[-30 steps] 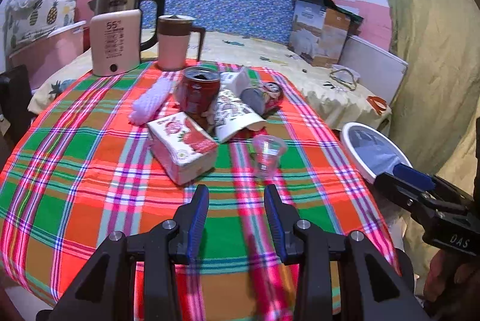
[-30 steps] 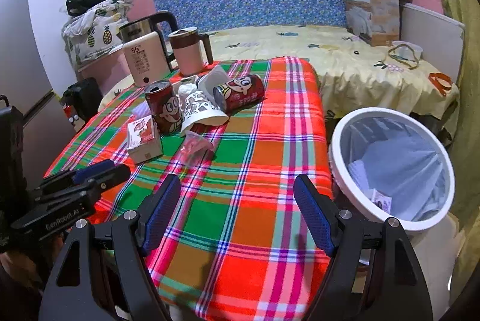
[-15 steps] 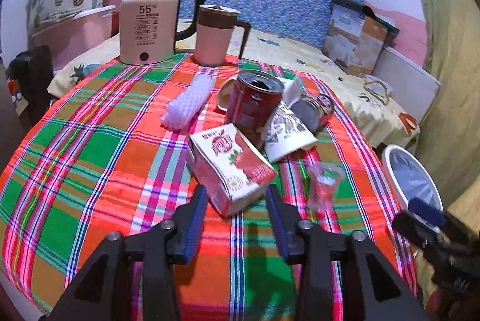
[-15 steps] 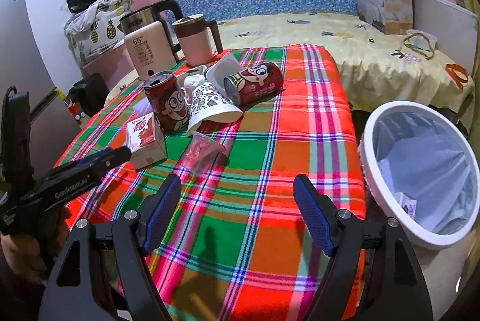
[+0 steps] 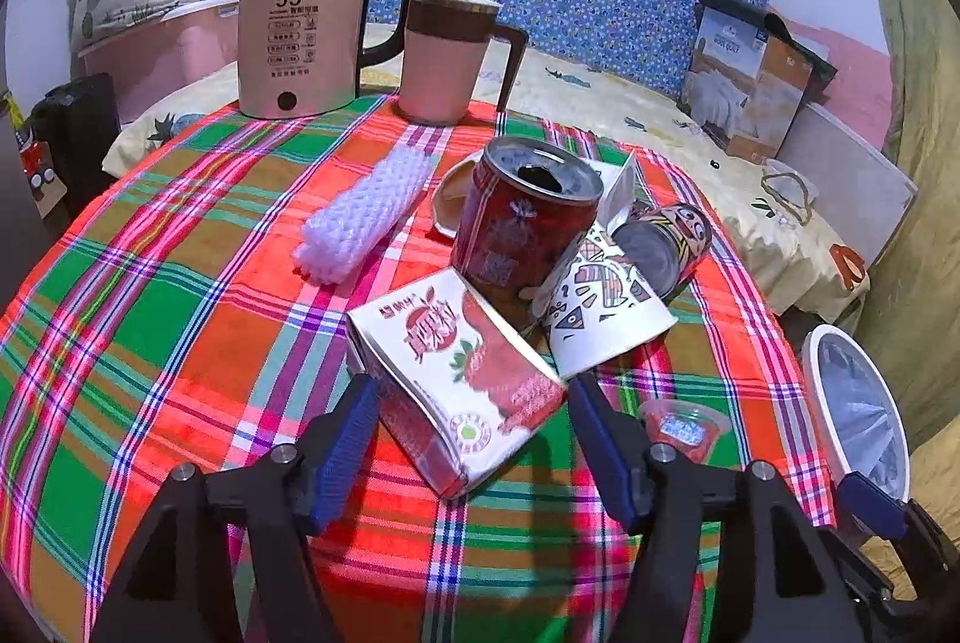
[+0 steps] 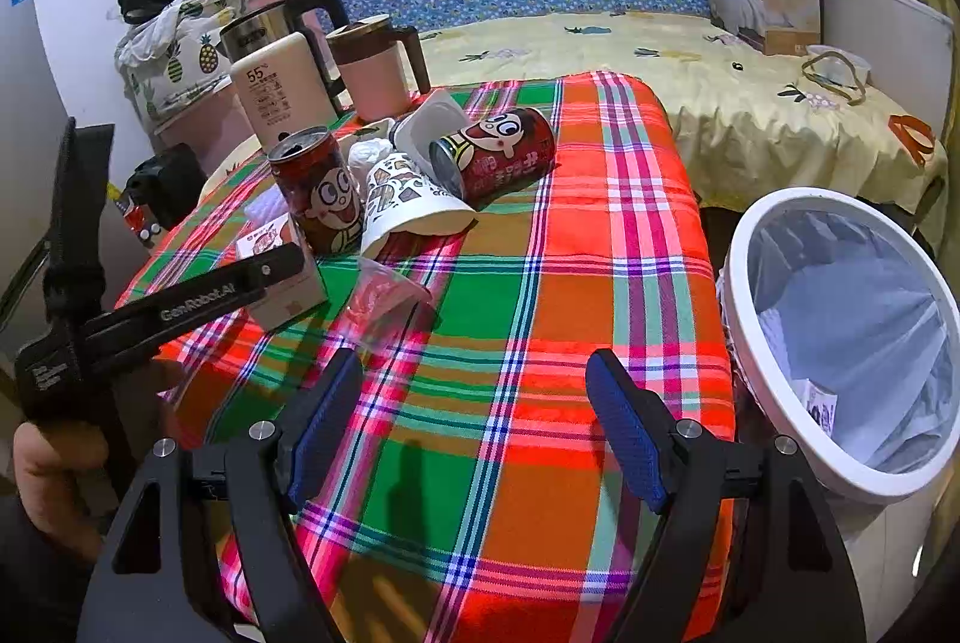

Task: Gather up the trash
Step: 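Grasp the pink strawberry milk box with the left tool while the right tool grasps the clear cup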

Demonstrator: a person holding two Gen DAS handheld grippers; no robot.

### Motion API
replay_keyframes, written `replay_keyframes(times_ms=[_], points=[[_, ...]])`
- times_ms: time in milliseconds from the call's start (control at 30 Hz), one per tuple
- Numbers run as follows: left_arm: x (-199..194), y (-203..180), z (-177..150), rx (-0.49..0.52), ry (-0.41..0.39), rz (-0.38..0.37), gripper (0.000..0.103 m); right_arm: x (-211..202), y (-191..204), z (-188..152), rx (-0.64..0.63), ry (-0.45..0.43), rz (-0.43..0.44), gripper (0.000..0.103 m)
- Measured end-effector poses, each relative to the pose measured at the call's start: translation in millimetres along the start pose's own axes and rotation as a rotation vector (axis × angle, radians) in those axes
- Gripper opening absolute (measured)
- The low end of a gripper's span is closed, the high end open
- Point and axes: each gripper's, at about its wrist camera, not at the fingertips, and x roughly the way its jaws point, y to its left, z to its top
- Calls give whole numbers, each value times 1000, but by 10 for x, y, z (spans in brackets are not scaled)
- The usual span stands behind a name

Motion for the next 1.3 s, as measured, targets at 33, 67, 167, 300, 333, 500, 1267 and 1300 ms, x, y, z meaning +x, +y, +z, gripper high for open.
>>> replay_keyframes(times_ms=[33,67,167,300,333,500,1267,1300], points=[[12,25,-6,2,5,8,65,3,6,-1,0,1,0,78],[15,45,-12,2,7,15,65,4,9,-1,0,2,0,78],[-9,176,-47,-10,3,39,65,6,19,0,-2,3,1,78],[-94,426,-111,-40,-4,75,65,9,30,5,-4,2,2,78],[-123,502,-129,-51,-8,91,65,12,30,6,-4,2,2,78],[-267,646,-112,-94,-31,60,65,33,49,12,-5,4,3,78],[11,556,-15,-65,3,29,56,237,173,86,13,22,32,77],[-21,579,-37,-57,0,21,54,266,196,93,13,23,38,76]])
